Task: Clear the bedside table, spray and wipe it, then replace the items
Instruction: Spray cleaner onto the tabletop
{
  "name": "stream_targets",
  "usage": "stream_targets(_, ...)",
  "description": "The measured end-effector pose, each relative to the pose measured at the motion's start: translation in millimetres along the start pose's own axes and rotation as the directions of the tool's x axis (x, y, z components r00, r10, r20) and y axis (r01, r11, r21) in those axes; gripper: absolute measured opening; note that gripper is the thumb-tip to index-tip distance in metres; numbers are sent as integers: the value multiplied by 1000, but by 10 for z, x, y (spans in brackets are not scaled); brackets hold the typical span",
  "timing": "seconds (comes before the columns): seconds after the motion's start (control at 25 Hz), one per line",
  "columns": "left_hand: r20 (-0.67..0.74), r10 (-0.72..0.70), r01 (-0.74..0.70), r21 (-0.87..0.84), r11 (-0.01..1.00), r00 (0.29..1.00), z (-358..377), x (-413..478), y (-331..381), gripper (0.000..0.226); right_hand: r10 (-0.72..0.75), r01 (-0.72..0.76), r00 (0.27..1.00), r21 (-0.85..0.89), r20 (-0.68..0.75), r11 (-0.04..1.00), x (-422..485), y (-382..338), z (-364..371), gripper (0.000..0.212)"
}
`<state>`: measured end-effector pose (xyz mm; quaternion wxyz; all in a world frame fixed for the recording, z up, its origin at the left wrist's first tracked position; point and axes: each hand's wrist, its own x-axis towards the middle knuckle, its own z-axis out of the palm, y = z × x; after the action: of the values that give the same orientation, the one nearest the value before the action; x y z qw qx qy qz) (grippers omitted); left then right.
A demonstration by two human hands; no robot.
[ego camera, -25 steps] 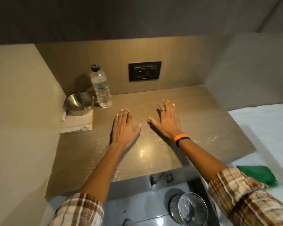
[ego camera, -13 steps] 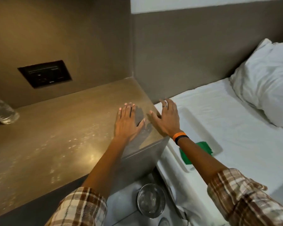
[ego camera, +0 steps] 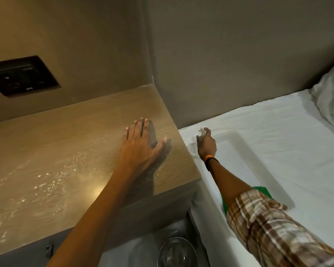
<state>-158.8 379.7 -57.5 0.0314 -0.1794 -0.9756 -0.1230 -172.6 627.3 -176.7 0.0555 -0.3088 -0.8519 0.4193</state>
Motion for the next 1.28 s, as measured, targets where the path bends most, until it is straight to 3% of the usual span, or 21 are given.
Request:
stream_targets(0.16, -7, -12, 12, -18, 1000, 1000, -28, 55, -22, 86, -102, 101, 990, -9, -93, 995, 36, 45, 18, 40)
stream_targets(0.28, 22, -5, 6, -32, 999, 1000, -146, 6, -64, 82, -202, 221, 960, 82, -193, 972, -144, -222, -281, 36)
stream_targets(0.48, 6, 9, -9, -9, 1000, 1000, -590, -207, -387, 78, -411, 492, 826, 137, -386, 860, -727, -1218, -1133, 52)
stream_targets(0.56, -10, -5, 5, 10, 1000, 1000, -792, -405, -668, 79, -431, 533, 807, 185, -403, 825, -1054, -1697, -1354, 60)
stream_targets(0.64, -9, -51, 51, -4, 999, 999, -940, -660, -1015, 81, -434, 516, 849, 295, -301, 804, -1483, -2098, -1344, 60)
stream_targets(0.72, 7, -112, 112, 1, 994, 994, -1082, -942, -1392, 82, -453, 470, 880, 393, -142, 790, -1972, -2395, -1081, 43)
stream_targets(0.8, 19, -162, 161, 43, 986, 987, -1240, -1272, -1814, 80, -487, 439, 873, 420, 9, 795, -2467, -2560, -596, 31)
stream_targets(0.88, 1, -225, 225, 55, 973, 974, -1427, -1690, -2330, 77, -489, 403, 861, 404, 136, 821, -2997, -2682, -13, 36)
stream_targets(1.0, -64, -324, 329, 86, 940, 944, -1674, -2287, -3194, 68, -529, 464, 795, 264, 297, 845, -3687, -2889, 829, 50)
stream_targets(1.16, -83, -467, 468, -14, 884, 880, -1917, -2738, -4182, 57, -618, 638, 628, 142, 473, 757, -4406, -3145, 1578, 57)
stream_targets(1.28, -93, -462, 453, -103, 886, 882, -1934, -2853, -4565, 51, -638, 662, 608, 141, 473, 736, -4598, -3277, 1852, 54)
